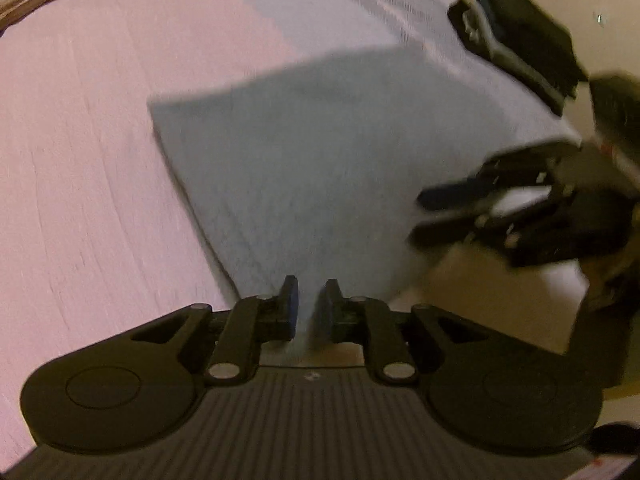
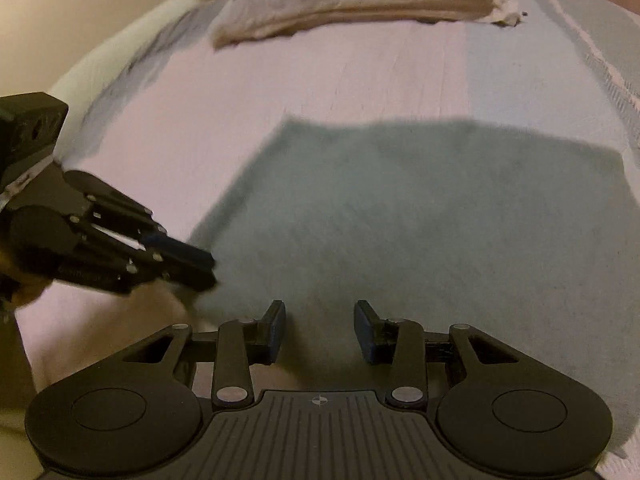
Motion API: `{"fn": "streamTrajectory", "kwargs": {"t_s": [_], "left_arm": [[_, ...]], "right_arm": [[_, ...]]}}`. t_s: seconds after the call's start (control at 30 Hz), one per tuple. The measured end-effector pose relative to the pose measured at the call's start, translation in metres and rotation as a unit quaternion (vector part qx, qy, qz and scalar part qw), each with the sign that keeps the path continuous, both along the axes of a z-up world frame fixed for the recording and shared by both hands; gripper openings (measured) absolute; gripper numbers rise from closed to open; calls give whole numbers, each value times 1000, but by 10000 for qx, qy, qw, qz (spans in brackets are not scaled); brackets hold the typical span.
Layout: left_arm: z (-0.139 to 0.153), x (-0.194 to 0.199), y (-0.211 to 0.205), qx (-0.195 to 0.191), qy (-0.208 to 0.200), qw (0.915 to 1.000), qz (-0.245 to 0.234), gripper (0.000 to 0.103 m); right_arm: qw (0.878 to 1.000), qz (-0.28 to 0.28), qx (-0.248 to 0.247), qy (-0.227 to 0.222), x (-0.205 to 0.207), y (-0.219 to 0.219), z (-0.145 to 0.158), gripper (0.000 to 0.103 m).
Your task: Fold clothes
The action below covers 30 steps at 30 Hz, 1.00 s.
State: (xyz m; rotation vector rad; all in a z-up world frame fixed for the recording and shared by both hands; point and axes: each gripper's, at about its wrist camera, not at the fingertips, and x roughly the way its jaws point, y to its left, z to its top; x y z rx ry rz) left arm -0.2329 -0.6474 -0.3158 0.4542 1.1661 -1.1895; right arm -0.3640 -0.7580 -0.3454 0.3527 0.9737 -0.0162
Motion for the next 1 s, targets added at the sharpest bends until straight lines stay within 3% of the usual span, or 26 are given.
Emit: {"fn": "streamTrajectory", "kwargs": {"t_s": [0.1, 0.2, 0.3, 0.37, 0.6, 0.7, 0.77, 0.83, 0.9, 1.0], "left_arm": [[-10, 2, 13, -152, 168, 9992, 333, 11], [-9, 5, 14, -180, 175, 9991, 332, 11], [-9, 5, 14, -184, 173, 9994, 255, 11], [-7, 4, 13, -154, 151, 9995, 229, 11], [7, 3, 9, 40, 21, 9998, 186, 11], [20, 1, 2, -25, -94, 9998, 164, 11], [28, 5, -5, -194, -137, 9994, 234, 11], [28, 10, -18, -332, -150, 9990, 261, 12], [19, 15, -30, -331, -154, 9990, 243, 12], [0, 20, -37, -36, -296, 9994, 158, 14]], "right_arm": [[9991, -147, -394, 48, -30, -18, 2, 35], [9970, -503, -566, 156, -58, -51, 6, 34], [9973, -485, -547, 79, -81, -70, 9, 16], [9972, -543, -519, 40, -85, -75, 14, 14], [9931, -972, -640, 125, -100, -78, 32, 15], [9882, -1235, -895, 113, -99, -80, 51, 29], [9890, -1179, -889, -77, -90, -82, 59, 32], [9922, -980, -768, -102, -74, -85, 53, 33], [9939, -808, -697, 264, -61, -93, 32, 34], [9927, -853, -712, 471, -56, -109, 21, 34]]}}
